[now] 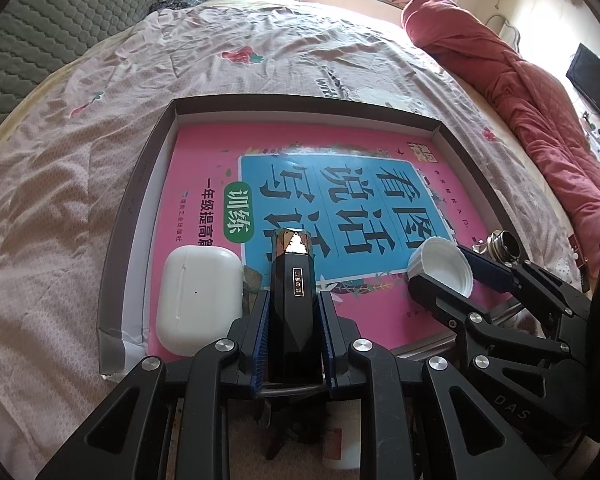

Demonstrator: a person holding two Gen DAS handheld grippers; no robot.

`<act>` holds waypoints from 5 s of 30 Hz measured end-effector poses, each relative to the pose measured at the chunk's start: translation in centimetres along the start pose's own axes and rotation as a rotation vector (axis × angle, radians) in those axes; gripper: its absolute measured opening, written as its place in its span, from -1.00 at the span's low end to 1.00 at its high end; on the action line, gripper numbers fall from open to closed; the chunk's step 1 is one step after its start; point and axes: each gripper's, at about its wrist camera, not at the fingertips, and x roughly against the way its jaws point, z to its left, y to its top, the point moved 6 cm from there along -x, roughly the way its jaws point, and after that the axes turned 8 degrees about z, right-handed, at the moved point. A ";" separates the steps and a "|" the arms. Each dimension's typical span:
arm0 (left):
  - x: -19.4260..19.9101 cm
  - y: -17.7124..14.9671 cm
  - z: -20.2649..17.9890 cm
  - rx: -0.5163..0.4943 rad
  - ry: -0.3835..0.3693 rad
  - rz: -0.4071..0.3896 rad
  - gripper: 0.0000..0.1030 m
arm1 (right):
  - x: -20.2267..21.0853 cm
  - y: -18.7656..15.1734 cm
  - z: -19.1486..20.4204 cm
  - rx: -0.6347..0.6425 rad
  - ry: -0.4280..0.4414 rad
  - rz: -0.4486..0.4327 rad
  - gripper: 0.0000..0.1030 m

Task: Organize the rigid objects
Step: 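Open both grippers to release the clipper and lid onto the pink book, then withdraw both grippers from the tray back toward the remaining items, then move the left gripper to the white pill bottle while the right approaches the red lighter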

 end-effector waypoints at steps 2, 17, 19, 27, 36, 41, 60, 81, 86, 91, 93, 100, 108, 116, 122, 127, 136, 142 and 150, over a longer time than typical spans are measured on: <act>0.0 0.0 0.0 0.001 -0.001 -0.001 -0.55 | 0.1 0.0 0.0 -0.001 0.002 -0.004 -0.02; 1.1 0.1 -0.2 0.003 -0.006 -0.021 -0.54 | 2.5 0.5 -0.3 -0.016 0.004 -0.124 0.04; 1.4 0.1 -0.2 0.004 -0.007 -0.029 -0.52 | 3.1 0.6 -0.4 -0.024 0.002 -0.152 0.07; 2.7 0.3 -0.5 0.004 -0.014 -0.050 -0.19 | 4.5 0.5 -1.3 -0.062 -0.001 -0.201 0.09; 4.2 0.2 0.0 0.022 -0.022 -0.071 0.10 | 5.3 0.0 -1.4 -0.077 -0.029 -0.230 0.12; 5.2 0.1 0.2 0.037 -0.044 -0.083 0.19 | 6.1 -0.7 -1.8 -0.110 -0.057 -0.243 0.14; 10.6 -1.2 0.9 0.039 -0.055 -0.157 0.20 | 10.0 -3.0 -0.3 -0.154 -0.111 -0.307 0.22; 12.9 -3.8 1.7 0.029 -0.055 -0.184 0.19 | 11.6 -5.0 2.5 -0.075 -0.186 -0.290 0.22; 12.8 -4.6 1.5 0.011 -0.058 -0.169 0.19 | 12.0 -5.6 2.7 -0.071 -0.196 -0.284 0.22; 12.8 -5.4 1.2 -0.005 -0.061 -0.158 0.19 | 12.4 -6.2 2.8 -0.070 -0.209 -0.278 0.22; 12.8 -5.7 1.0 -0.011 -0.065 -0.156 0.19 | 12.6 -6.5 2.8 -0.071 -0.212 -0.275 0.22; 12.9 -6.9 0.0 -0.045 -0.070 -0.143 0.19 | 13.2 -7.5 2.9 -0.070 -0.224 -0.265 0.22; 12.8 -8.1 -1.3 -0.086 -0.068 -0.125 0.19 | 13.5 -8.7 3.0 -0.082 -0.216 -0.238 0.22; 11.7 -9.4 -2.6 -0.130 -0.064 -0.091 0.19 | 13.7 -9.2 3.1 -0.082 -0.202 -0.229 0.22; 10.6 -9.9 -2.7 -0.120 -0.089 -0.063 0.19 | 13.4 -9.4 3.4 -0.070 -0.205 -0.214 0.22; 10.0 -10.2 -2.8 -0.114 -0.100 -0.048 0.19 | 13.0 -9.4 3.3 -0.071 -0.207 -0.199 0.22; 9.1 -10.5 -3.1 -0.124 -0.087 -0.024 0.19 | 12.4 -9.7 3.1 -0.076 -0.194 -0.175 0.22; 7.8 -10.9 -2.9 -0.107 -0.099 0.009 0.19 | 11.6 -10.2 3.1 -0.079 -0.187 -0.138 0.22; 5.3 -11.0 -2.7 -0.066 -0.109 0.056 0.19 | 10.4 -10.3 2.6 -0.099 -0.173 -0.101 0.22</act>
